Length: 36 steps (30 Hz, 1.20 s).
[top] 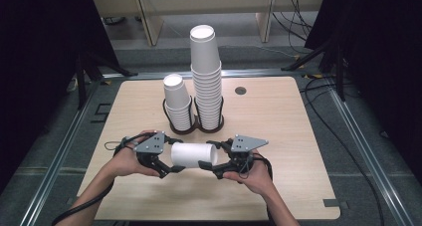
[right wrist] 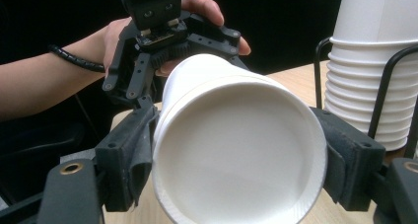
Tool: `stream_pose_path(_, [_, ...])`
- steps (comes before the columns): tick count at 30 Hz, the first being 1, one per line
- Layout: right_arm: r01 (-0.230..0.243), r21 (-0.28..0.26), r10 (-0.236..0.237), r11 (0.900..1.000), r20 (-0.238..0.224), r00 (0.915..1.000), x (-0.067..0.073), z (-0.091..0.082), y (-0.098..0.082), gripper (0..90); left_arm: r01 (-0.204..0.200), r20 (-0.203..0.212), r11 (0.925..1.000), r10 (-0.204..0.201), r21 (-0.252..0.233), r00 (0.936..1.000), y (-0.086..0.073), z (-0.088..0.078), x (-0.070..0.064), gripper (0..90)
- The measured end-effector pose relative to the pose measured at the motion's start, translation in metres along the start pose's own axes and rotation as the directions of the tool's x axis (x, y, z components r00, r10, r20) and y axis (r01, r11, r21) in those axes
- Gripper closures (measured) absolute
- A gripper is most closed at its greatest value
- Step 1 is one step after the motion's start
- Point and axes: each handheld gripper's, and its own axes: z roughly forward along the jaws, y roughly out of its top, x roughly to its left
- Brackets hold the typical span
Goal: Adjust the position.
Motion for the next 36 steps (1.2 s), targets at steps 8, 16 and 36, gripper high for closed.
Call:
stream_pose_path(8, [0.01,-0.019,-0.01,1.0,0.013,0.9999,-0.001,0.0,0.0,23.9,-0.012,-0.001,0.9999,0.012,-0.004,0.9999,0.0,0.0,-0.001,18.2])
stream_pose_path(16, [-0.005,0.011,0.005,1.0,0.016,0.9999,-0.001,-0.001,0.0,23.2,-0.006,-0.006,0.9999,0.006,-0.009,1.0,-0.001,0.0,-0.001,18.3])
stream_pose_path(36, [0.028,0.029,-0.03,0.999,0.066,0.9974,-0.003,-0.01,-0.003,21.7,-0.069,-0.027,0.9916,0.073,0.109,0.997,0.003,-0.007,0.004,18.7])
